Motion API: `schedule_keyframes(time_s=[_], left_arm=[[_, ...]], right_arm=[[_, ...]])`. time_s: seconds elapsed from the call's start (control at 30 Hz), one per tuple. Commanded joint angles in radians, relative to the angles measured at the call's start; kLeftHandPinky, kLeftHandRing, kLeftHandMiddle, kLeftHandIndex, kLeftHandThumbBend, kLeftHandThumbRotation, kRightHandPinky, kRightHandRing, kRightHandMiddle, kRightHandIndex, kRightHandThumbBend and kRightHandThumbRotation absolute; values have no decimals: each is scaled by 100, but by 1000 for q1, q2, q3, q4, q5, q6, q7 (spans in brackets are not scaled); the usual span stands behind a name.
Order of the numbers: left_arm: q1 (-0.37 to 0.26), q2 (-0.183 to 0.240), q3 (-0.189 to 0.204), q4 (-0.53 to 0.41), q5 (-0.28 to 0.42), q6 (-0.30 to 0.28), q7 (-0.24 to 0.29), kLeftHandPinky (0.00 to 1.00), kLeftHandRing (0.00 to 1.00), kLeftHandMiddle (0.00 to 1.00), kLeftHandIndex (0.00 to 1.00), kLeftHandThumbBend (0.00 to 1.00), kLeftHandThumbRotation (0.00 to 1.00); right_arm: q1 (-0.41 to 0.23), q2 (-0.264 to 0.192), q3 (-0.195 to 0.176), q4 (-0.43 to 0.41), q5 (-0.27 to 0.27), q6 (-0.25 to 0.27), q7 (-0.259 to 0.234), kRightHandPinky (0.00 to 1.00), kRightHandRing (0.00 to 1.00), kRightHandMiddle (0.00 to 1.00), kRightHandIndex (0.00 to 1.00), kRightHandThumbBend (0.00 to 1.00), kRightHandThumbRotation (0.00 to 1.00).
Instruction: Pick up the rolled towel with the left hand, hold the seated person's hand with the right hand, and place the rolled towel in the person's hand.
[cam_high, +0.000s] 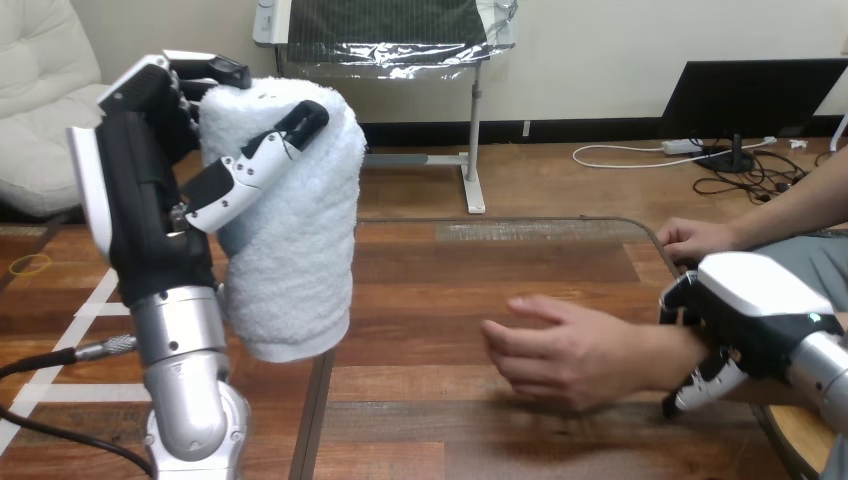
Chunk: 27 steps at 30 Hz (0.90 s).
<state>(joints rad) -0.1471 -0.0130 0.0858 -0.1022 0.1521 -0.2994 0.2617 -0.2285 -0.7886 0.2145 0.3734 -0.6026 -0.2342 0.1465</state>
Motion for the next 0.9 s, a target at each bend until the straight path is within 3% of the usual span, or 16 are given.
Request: schedule_keyframes(time_s=[0.0, 0.4, 0.87], left_arm=[[-91, -18, -24, 19, -8, -38, -2, 23, 30, 36, 40, 59, 0], [-114, -35, -30, 75, -13, -74, 0, 24, 30, 36, 40, 58, 0], [-196, -57, -31, 242, -70, -168, -3, 24, 29, 35, 39, 58, 0]], right_arm=[[-41, 10, -48, -83, 39, 28, 23, 24, 31, 39, 44, 82, 11], [-45, 8, -79, -135, 54, 54, 38, 31, 37, 44, 48, 81, 13], [-59, 13, -92, -175, 72, 72, 62, 32, 38, 44, 47, 82, 13]])
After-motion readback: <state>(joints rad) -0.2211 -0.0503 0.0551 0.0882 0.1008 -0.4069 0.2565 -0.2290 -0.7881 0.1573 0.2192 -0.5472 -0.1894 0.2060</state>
